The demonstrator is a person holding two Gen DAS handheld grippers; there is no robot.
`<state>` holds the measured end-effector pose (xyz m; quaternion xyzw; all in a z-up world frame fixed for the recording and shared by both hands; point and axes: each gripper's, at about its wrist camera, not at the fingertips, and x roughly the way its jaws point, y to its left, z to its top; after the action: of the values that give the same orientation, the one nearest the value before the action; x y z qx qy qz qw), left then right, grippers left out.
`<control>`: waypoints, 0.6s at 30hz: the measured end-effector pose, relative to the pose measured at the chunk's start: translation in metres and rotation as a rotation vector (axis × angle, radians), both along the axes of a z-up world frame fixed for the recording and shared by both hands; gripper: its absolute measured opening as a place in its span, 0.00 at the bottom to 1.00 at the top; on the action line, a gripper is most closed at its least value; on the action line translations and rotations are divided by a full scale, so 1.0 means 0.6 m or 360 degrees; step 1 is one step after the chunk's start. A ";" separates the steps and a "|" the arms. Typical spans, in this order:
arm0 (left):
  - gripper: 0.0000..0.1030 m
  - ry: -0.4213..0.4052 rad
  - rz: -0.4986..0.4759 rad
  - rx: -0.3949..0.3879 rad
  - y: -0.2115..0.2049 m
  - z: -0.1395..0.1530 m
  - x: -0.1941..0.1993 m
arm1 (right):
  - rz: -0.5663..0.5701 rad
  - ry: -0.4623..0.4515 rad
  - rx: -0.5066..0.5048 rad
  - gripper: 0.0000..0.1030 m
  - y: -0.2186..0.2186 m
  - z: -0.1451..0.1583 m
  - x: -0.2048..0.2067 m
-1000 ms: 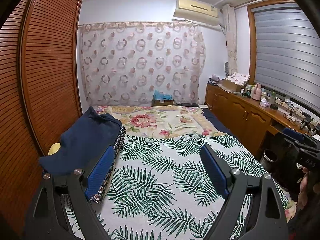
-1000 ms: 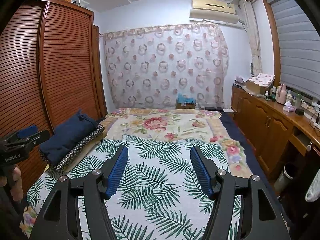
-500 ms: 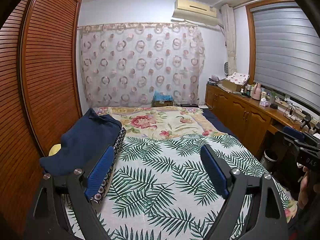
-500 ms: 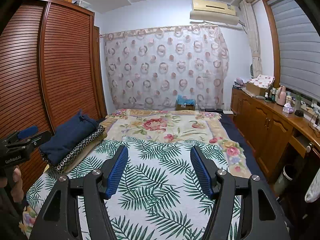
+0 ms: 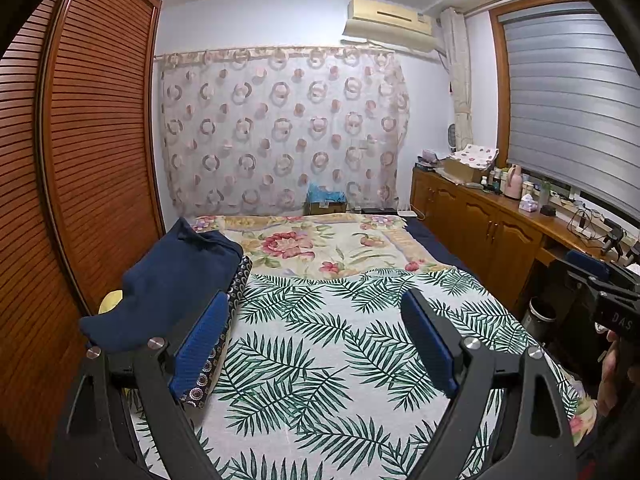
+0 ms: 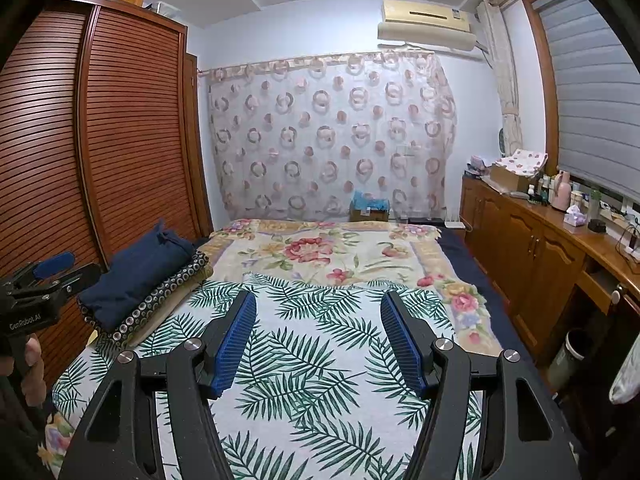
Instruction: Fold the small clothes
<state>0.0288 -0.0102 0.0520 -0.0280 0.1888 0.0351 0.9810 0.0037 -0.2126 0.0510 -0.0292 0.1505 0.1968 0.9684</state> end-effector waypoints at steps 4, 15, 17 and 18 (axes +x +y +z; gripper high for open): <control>0.86 0.0000 -0.0001 -0.0002 0.000 0.000 0.000 | -0.0001 -0.0001 0.0000 0.65 0.000 0.000 0.000; 0.86 -0.0002 -0.0002 0.0003 0.000 -0.002 0.001 | -0.0005 0.0003 0.0000 0.65 0.005 -0.002 0.001; 0.86 -0.0001 -0.0004 0.0003 0.001 -0.003 0.002 | -0.0006 0.0003 0.0001 0.65 0.006 -0.002 0.000; 0.86 -0.0002 -0.0003 0.0004 0.000 -0.002 0.001 | -0.0007 0.0002 0.0001 0.65 0.006 -0.002 0.000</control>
<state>0.0296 -0.0101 0.0505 -0.0266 0.1882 0.0345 0.9812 0.0039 -0.2089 0.0498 -0.0283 0.1512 0.1948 0.9687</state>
